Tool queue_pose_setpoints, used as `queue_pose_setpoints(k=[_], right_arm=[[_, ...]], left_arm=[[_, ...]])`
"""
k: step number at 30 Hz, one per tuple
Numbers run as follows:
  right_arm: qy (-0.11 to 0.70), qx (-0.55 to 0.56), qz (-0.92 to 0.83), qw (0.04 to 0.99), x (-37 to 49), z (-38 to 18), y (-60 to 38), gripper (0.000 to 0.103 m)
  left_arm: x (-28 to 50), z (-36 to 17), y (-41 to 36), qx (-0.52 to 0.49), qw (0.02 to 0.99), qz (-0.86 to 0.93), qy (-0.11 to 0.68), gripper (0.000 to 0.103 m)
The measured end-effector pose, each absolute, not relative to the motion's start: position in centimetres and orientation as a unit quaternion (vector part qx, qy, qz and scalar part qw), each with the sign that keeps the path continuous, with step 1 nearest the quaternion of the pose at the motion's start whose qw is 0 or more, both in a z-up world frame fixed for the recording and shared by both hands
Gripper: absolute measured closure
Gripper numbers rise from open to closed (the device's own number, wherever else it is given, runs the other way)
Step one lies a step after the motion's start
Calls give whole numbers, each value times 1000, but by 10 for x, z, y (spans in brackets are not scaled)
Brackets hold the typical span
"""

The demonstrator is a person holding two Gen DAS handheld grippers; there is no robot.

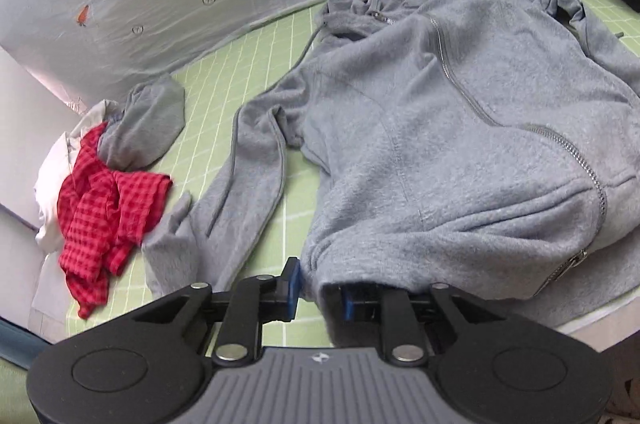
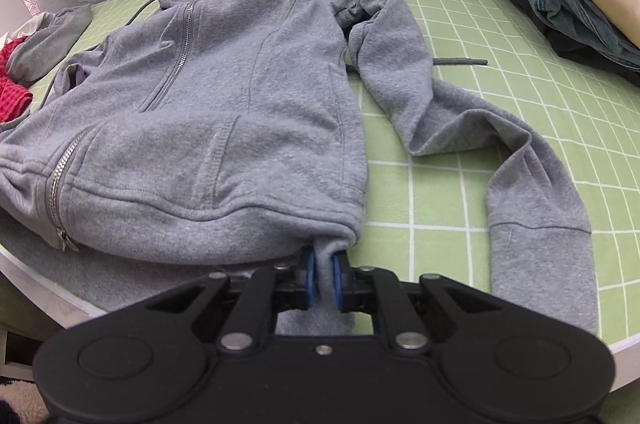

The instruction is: Fold clothes

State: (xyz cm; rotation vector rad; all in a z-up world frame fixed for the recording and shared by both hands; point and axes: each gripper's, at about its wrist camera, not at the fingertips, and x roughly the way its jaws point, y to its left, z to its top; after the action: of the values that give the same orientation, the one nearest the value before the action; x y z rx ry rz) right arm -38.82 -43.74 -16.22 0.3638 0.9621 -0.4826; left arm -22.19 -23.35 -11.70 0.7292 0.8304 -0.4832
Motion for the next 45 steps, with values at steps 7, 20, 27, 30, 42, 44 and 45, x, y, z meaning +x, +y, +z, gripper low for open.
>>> queue_pose_setpoints(k=[7, 20, 27, 30, 42, 44, 45], right_arm=[[434, 238, -234, 836, -399, -155, -463, 73], [393, 183, -286, 855, -420, -126, -498, 31], [391, 194, -302, 847, -425, -132, -520, 30], [409, 181, -320, 835, -424, -142, -521, 31], [411, 133, -269, 861, -424, -148, -462, 70], [407, 121, -266, 865, -424, -149, -444, 70], [403, 115, -264, 869, -423, -148, -434, 71]], left_arm=[[-215, -109, -214, 262, 797, -234, 491, 62], [-181, -34, -194, 123, 858, -203, 455, 33], [-175, -45, -226, 127, 855, -211, 456, 33], [-184, -62, -249, 126, 841, -234, 471, 31], [-203, -120, -284, 200, 794, -267, 509, 31], [-203, -126, -275, 205, 788, -268, 514, 31], [-203, -129, -271, 209, 786, -270, 516, 31]])
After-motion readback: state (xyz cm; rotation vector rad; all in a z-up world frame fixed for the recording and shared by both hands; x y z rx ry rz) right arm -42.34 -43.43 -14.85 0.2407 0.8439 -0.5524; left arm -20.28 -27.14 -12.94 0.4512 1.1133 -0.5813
